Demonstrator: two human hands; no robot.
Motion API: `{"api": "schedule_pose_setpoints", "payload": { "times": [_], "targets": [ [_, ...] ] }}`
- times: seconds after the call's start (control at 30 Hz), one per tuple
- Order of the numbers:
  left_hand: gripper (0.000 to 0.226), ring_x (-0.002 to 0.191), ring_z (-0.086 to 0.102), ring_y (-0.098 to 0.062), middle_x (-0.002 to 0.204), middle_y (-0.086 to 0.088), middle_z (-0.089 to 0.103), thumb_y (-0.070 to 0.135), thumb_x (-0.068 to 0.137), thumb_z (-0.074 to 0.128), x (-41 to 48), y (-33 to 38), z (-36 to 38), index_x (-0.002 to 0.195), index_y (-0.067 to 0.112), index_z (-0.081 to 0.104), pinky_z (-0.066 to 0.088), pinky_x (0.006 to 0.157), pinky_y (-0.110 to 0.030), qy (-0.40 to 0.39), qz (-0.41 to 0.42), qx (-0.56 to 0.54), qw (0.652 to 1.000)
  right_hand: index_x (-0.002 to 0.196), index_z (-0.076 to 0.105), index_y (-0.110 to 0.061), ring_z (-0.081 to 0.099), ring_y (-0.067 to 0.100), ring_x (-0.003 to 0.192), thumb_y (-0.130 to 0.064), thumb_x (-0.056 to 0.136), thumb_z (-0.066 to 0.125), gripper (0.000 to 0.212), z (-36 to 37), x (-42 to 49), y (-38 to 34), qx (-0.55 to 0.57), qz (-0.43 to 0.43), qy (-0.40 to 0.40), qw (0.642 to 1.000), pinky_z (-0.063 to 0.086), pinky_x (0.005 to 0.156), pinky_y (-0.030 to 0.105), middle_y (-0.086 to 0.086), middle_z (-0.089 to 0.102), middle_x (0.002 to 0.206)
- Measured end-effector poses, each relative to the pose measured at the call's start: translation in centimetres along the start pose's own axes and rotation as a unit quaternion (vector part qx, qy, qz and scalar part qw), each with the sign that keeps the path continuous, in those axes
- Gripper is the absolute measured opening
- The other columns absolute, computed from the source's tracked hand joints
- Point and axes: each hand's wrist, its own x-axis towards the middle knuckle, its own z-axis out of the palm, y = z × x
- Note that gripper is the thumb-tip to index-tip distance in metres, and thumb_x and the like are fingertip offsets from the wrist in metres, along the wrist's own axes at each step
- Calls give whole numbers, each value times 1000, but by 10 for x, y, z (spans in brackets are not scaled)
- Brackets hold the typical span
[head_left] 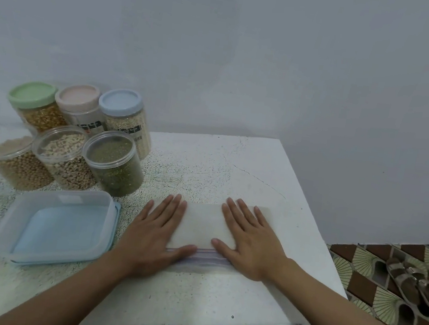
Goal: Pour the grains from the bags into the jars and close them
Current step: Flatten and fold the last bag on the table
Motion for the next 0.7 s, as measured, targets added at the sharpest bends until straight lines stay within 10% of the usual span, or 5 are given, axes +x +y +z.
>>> {"api": "schedule_pose_setpoints", "payload": {
  "times": [0.47, 0.6, 0.7],
  "targets": [
    [118, 154, -20, -10, 167, 3, -22, 98, 71, 3, 6, 2, -23, 160, 24, -18, -12, 125, -40, -93, -24, -9, 995, 159, -20, -17, -28, 4, 150, -89, 89, 11, 106, -3, -25, 30, 12, 48, 9, 999, -4, 128, 37, -6, -26, 167],
    [123, 154, 22, -19, 165, -6, 27, 99, 67, 32, 34, 8, -64, 158, 17, 27, -9, 124, -54, -183, -18, 70, 980, 157, -25, -14, -32, 10, 150, -91, 86, 12, 111, -2, -26, 29, 12, 68, 8, 998, -7, 128, 38, 1, -31, 165],
    [80, 136, 49, -23, 142, -1, 56, 77, 85, 54, 62, 23, -82, 143, 22, 50, 12, 124, -50, -132, -1, 70, 989, 157, -24, -12, -32, 11, 150, -93, 84, 11, 114, -2, -27, 28, 16, 78, 9, 997, -6, 128, 41, 2, -30, 166]
  ]
}}
